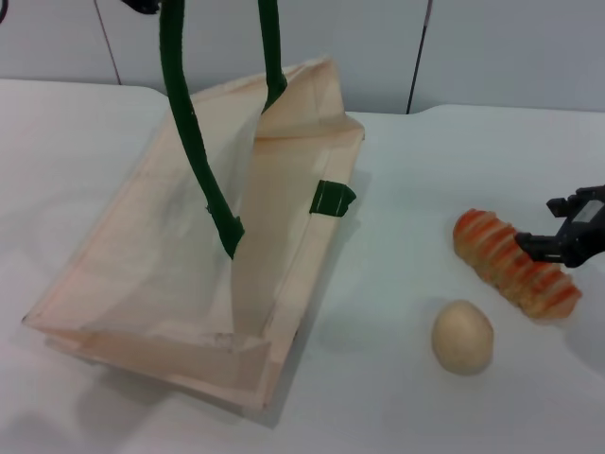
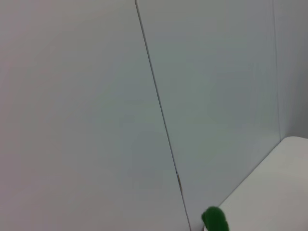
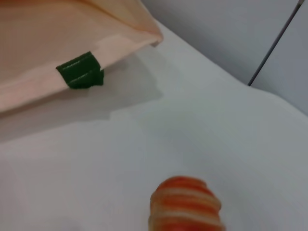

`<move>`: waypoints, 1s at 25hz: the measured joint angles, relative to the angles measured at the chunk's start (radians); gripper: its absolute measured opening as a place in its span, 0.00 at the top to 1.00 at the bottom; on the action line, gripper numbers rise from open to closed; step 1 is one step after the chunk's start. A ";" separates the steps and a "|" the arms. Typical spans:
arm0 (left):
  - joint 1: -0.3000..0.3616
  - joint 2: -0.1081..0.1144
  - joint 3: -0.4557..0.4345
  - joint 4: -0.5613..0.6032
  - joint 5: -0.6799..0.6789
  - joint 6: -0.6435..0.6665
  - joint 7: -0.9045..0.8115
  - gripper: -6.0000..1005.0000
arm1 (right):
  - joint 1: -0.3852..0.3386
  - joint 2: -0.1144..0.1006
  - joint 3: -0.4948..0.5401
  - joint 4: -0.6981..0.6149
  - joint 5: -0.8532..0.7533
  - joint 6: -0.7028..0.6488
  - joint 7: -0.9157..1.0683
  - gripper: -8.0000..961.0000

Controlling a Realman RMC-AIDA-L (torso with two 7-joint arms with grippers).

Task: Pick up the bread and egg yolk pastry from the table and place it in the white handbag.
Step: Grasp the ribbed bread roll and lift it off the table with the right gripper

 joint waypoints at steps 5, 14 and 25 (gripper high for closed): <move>-0.002 0.000 -0.003 0.000 0.002 0.000 0.000 0.87 | -0.001 0.000 0.000 0.021 -0.001 -0.021 0.000 0.32; -0.005 0.001 -0.006 0.000 0.004 0.000 0.000 0.87 | 0.007 0.000 -0.001 0.027 -0.032 -0.070 0.005 0.30; -0.005 -0.001 -0.011 0.000 0.005 -0.002 0.000 0.87 | 0.034 0.002 -0.011 0.106 -0.037 -0.046 0.009 0.19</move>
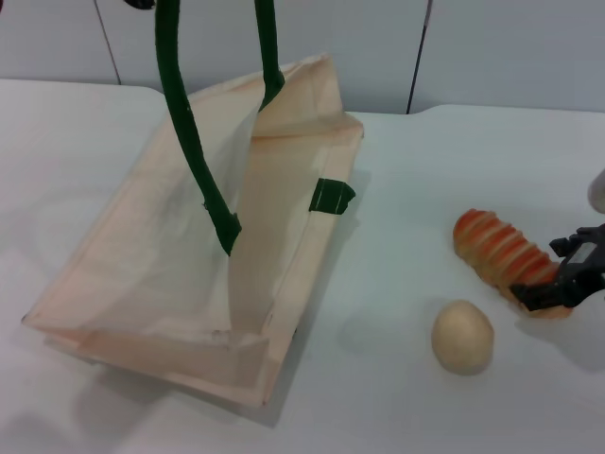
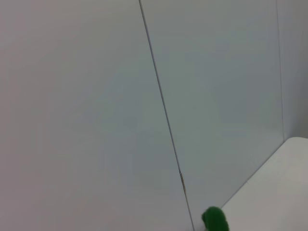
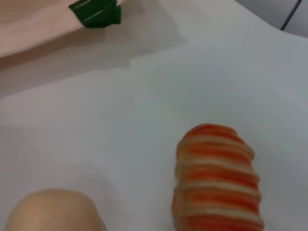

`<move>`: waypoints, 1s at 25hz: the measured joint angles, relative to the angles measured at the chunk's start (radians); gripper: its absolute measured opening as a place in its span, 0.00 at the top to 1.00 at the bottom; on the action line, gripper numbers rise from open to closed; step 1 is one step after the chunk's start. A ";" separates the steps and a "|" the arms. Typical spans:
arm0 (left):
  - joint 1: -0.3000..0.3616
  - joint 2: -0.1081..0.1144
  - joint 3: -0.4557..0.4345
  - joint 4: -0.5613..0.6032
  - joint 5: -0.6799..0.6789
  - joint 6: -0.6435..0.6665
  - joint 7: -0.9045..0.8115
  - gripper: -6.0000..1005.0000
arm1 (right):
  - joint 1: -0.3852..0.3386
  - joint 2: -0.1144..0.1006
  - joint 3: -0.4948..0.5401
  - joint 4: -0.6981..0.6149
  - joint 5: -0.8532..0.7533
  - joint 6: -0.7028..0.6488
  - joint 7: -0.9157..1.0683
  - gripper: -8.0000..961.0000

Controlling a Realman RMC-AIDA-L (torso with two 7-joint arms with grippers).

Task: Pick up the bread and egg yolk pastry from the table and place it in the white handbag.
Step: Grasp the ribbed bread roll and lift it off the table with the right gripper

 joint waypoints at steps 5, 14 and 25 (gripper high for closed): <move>0.002 0.000 0.000 -0.001 0.000 -0.001 0.001 0.87 | 0.015 0.002 -0.015 0.027 -0.001 0.007 0.002 0.10; 0.002 0.001 0.000 -0.001 0.000 -0.001 0.003 0.87 | 0.023 0.002 -0.013 0.048 -0.002 0.029 0.004 0.08; 0.000 -0.001 -0.001 -0.001 0.000 -0.009 0.004 0.87 | 0.030 0.002 -0.004 0.045 -0.078 0.033 0.054 0.09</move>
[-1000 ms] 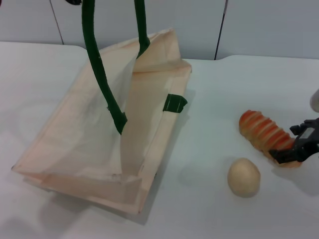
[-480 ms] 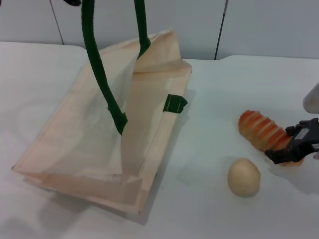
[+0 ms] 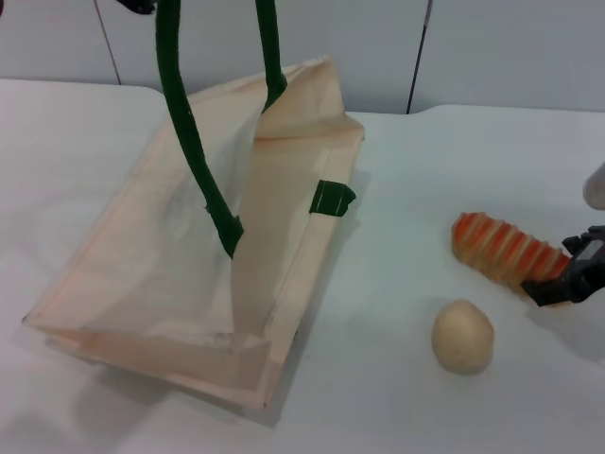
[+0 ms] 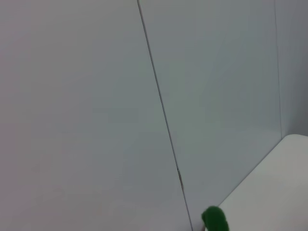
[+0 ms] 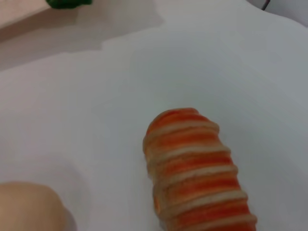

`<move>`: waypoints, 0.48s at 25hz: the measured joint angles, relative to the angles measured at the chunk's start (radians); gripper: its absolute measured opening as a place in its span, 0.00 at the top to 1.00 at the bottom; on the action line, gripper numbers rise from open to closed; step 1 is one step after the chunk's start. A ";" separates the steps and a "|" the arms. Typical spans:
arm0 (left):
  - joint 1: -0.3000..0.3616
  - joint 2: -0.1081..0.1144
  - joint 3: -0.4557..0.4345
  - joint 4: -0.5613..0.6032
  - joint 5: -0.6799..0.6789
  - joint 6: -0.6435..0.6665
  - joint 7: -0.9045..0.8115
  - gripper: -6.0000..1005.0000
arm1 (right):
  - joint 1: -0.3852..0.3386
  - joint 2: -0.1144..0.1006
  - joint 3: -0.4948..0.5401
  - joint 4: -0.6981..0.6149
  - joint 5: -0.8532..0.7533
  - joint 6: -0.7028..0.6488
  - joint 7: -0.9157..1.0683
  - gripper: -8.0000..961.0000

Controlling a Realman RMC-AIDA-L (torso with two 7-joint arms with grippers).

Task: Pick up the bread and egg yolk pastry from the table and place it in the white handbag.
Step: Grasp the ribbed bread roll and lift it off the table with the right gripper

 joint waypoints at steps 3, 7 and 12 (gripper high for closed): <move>0.000 0.000 0.000 0.000 0.000 0.000 0.000 0.87 | 0.004 0.000 -0.003 0.000 -0.002 0.003 0.003 0.09; -0.002 0.000 -0.001 0.000 0.000 -0.001 0.000 0.87 | 0.007 0.000 -0.008 0.009 0.002 0.020 0.004 0.09; -0.004 0.000 -0.001 0.000 0.000 0.000 0.000 0.87 | 0.019 0.000 -0.011 0.025 0.005 0.024 0.004 0.09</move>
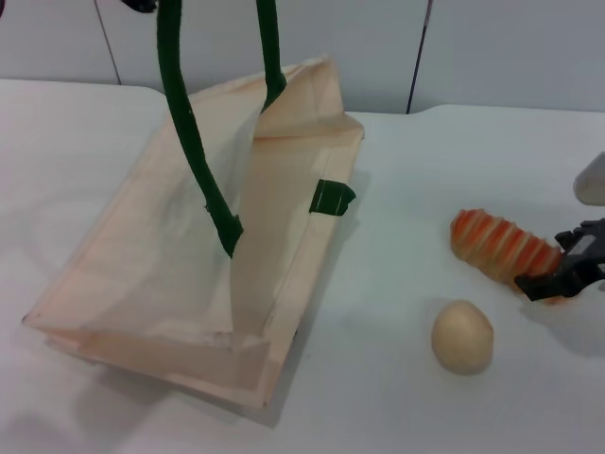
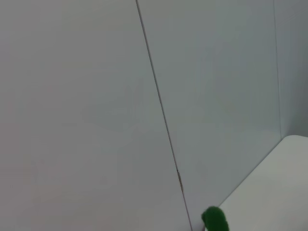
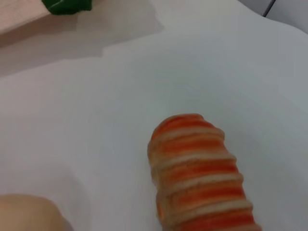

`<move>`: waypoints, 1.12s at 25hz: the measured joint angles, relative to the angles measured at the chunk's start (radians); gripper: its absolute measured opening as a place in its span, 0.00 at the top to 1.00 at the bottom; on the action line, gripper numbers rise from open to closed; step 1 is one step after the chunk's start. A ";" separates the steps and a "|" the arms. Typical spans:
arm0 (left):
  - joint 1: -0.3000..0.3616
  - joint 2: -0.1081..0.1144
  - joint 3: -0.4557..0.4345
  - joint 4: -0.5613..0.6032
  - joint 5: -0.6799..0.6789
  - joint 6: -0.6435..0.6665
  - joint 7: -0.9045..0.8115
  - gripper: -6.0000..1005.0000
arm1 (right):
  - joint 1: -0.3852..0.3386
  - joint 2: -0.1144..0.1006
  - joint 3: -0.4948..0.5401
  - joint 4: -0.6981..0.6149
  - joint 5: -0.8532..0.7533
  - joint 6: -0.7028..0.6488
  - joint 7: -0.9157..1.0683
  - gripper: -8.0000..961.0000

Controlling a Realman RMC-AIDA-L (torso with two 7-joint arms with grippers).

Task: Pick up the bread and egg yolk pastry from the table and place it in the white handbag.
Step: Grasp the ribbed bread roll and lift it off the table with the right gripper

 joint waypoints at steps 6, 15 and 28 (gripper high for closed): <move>0.000 0.000 0.000 0.000 -0.002 0.000 0.000 0.87 | 0.016 0.001 -0.008 0.029 0.001 0.007 -0.001 0.09; 0.001 0.001 -0.001 0.000 -0.004 0.000 0.000 0.87 | 0.016 0.001 -0.013 0.032 -0.001 0.007 -0.009 0.11; 0.001 0.002 -0.003 0.000 -0.003 0.000 0.009 0.87 | 0.021 0.000 -0.006 0.034 0.001 -0.025 -0.002 0.29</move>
